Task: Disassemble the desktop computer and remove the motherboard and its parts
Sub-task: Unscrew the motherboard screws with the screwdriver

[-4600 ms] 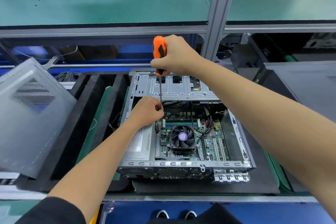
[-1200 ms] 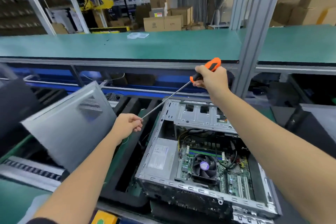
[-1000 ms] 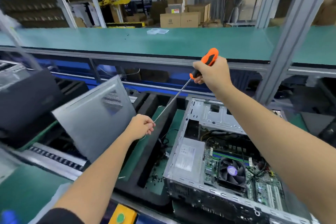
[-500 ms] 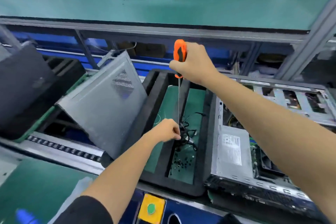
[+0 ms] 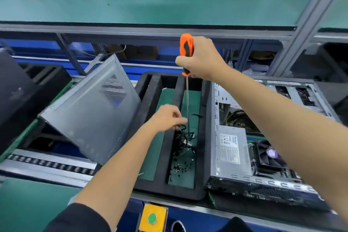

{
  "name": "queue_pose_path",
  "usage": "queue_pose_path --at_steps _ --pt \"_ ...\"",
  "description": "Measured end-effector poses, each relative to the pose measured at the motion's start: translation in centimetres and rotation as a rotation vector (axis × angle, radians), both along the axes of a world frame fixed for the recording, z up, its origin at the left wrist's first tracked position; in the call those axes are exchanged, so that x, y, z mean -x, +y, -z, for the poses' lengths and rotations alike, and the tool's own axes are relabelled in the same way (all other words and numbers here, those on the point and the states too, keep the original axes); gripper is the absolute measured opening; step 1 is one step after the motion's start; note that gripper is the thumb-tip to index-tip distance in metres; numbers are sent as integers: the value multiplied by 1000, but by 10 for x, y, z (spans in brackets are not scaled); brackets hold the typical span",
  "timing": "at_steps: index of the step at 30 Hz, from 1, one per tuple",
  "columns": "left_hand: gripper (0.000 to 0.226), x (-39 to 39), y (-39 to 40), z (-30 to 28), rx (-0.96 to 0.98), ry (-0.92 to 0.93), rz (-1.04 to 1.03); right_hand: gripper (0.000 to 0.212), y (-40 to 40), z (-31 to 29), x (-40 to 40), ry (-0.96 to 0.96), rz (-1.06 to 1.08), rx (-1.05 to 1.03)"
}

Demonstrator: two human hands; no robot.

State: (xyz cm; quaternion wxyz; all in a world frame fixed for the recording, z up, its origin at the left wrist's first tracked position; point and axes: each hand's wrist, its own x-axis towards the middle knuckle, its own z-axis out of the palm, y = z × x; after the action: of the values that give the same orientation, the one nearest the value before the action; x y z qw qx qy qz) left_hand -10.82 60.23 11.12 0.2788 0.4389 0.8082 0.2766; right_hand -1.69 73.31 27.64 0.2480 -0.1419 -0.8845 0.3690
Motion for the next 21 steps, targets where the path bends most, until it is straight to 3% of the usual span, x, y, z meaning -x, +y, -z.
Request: queue_pose_path --at_steps 2,7,10,14,21 --pt "4 -3 13 -32 -118 -16 8 31 7 -15 -8 53 22 17" --pt "35 -36 44 -98 -247 -72 144 31 31 -60 -43 206 90 26" --pt "36 -59 61 -120 -308 -90 205 32 45 -77 -68 254 129 4" --pt "20 -95 94 -133 -361 -111 278 33 70 -86 -110 320 189 -3" --pt "27 -154 150 -123 -323 -82 320 33 107 -89 -173 276 229 -105"
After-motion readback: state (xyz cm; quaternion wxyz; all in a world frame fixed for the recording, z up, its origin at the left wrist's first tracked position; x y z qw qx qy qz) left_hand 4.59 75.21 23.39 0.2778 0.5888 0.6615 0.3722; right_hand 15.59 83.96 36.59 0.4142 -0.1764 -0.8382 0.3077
